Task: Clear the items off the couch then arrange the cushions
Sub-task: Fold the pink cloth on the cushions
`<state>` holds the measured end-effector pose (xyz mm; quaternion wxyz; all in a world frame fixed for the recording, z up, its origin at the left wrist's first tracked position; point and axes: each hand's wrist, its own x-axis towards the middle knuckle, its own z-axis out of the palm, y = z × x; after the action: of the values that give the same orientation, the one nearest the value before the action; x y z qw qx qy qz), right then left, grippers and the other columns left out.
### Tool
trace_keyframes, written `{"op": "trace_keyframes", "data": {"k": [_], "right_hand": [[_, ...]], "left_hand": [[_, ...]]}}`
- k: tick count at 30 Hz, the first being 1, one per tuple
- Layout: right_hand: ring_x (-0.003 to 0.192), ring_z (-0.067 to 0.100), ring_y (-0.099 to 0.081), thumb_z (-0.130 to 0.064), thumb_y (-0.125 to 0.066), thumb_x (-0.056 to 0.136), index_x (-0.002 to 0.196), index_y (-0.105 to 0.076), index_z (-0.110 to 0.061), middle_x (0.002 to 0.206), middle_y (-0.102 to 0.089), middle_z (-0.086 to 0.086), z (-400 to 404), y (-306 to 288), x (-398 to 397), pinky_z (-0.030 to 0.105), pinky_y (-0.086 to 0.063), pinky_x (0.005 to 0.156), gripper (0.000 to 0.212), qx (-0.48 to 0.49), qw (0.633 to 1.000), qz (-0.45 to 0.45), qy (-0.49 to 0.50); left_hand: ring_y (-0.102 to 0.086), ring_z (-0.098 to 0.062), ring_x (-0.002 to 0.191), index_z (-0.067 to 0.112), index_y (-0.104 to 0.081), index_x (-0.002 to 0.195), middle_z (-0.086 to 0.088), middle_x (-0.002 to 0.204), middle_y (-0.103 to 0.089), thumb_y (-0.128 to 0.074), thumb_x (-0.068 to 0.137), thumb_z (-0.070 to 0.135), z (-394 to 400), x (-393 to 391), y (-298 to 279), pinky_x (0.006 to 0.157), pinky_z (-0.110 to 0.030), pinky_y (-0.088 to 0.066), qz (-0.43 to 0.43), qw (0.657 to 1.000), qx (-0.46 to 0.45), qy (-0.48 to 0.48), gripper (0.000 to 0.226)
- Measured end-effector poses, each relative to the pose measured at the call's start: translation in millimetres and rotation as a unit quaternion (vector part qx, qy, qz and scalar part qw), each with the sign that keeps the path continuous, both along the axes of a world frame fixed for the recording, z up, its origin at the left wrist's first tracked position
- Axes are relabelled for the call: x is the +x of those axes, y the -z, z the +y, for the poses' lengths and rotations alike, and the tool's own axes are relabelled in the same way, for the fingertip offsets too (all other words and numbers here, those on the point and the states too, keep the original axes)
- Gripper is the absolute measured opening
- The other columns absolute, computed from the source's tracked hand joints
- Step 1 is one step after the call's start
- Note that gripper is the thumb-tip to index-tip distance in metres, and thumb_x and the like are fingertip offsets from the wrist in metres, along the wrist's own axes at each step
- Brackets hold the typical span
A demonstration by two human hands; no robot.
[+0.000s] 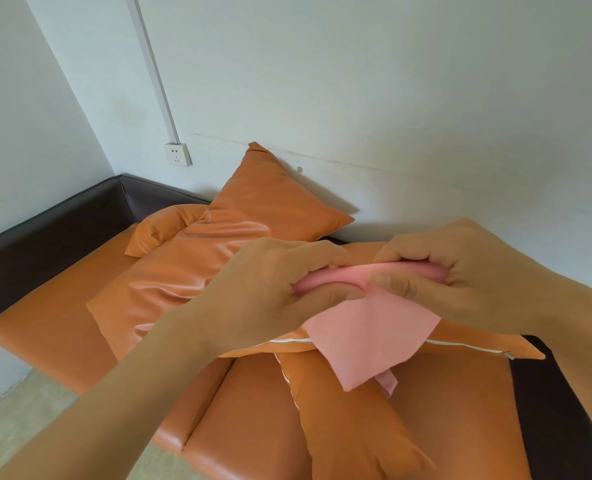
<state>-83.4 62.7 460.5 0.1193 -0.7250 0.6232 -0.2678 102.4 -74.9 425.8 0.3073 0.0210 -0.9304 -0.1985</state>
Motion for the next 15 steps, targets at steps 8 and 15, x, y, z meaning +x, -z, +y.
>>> {"op": "trace_keyframes", "data": {"k": [8, 15], "right_hand": [[0.068, 0.013, -0.062, -0.054, -0.049, 0.089, 0.095, -0.067, -0.034, 0.077, -0.067, -0.011, 5, 0, 4, 0.021, -0.043, 0.052, 0.028, 0.006, 1.000, -0.013, 0.017], [0.062, 0.020, -0.058, -0.063, -0.040, 0.089, 0.091, -0.065, -0.035, 0.071, -0.064, -0.001, 12, 3, 3, 0.035, -0.043, 0.052, 0.038, 0.036, 0.999, -0.010, 0.017]], "left_hand": [[-0.055, -0.014, 0.062, 0.020, -0.069, 0.105, 0.011, 0.073, -0.062, -0.058, 0.093, 0.042, 2, 0, -2, 0.052, -0.036, -0.043, -0.023, 1.000, 0.001, 0.011, 0.028], [-0.054, -0.010, 0.065, 0.021, -0.070, 0.104, 0.013, 0.076, -0.064, -0.059, 0.090, 0.042, 6, 0, 0, 0.056, -0.030, -0.042, -0.032, 0.999, 0.004, 0.018, 0.027]]}}
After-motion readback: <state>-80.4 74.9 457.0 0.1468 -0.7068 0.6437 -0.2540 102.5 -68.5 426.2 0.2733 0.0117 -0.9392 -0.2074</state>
